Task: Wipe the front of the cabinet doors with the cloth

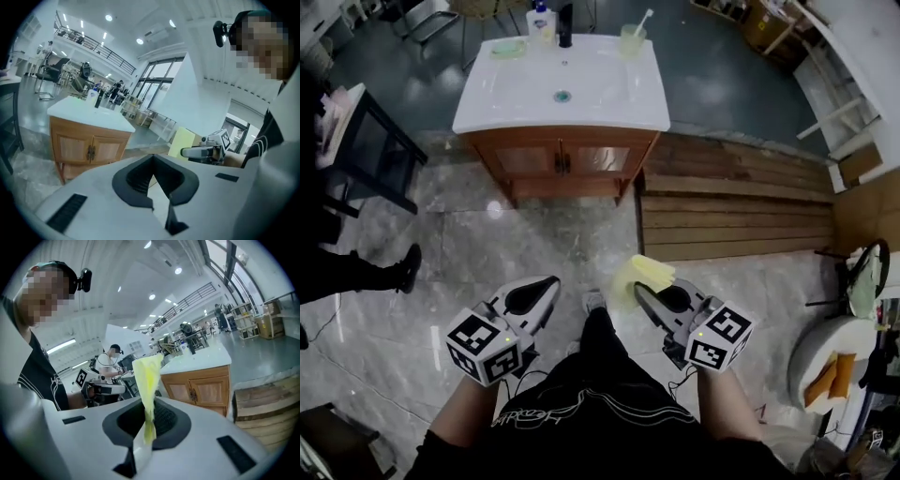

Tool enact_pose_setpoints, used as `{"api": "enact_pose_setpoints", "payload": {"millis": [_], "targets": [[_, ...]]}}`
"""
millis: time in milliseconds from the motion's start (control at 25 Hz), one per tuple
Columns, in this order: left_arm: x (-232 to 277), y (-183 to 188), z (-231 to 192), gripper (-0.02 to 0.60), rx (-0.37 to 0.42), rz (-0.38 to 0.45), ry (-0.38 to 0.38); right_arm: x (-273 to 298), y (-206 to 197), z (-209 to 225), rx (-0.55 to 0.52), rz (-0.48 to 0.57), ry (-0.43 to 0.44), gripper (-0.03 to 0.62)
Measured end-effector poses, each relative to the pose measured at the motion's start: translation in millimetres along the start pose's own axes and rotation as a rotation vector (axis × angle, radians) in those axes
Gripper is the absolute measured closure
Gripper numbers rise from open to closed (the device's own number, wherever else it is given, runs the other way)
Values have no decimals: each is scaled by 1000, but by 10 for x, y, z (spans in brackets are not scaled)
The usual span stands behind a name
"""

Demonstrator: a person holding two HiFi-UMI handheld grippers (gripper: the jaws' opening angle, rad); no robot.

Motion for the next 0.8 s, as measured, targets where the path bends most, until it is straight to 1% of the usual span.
{"api": "enact_pose_setpoints", "payload": {"millis": [80,160,200,280,320,440,560,680,720,800], "targets": [[-176,178,314,575,69,16,-33,-170,252,-212,-12,38,2,553],[-370,300,619,575,130,31,-61,-340,444,-429,3,72,4,553],[-470,336,761,575,151,39,-79,-413,515,-523,27,86,4,553],[-672,385,1007,575,166,58,-110,-498,641,-721,59,101,21,553],[-770,406,1108,575,166,71,-116,-514,708,-832,44,100,35,553],[-1001,513,1345,575,187,119,-113,-552,930,-1128,-78,100,53,553],[-1093,604,1565,575,214,148,-117,-668,1133,-1259,-170,107,70,553],[-1094,630,1728,575,262,146,-108,-786,1220,-1251,-200,109,78,553],[-1077,631,1765,575,269,142,-106,-821,1224,-1238,-197,113,78,553],[-1030,632,1816,575,258,136,-106,-877,1219,-1214,-185,120,79,553]]}}
Point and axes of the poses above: the fingertips, and each gripper's own axes: x forward along the fingers, z to its right, y out of its top, the point moved 6 cm from there along -x, backward along the fingers, and after that the axes turned 13 degrees about -x, right-handed, at the moved point
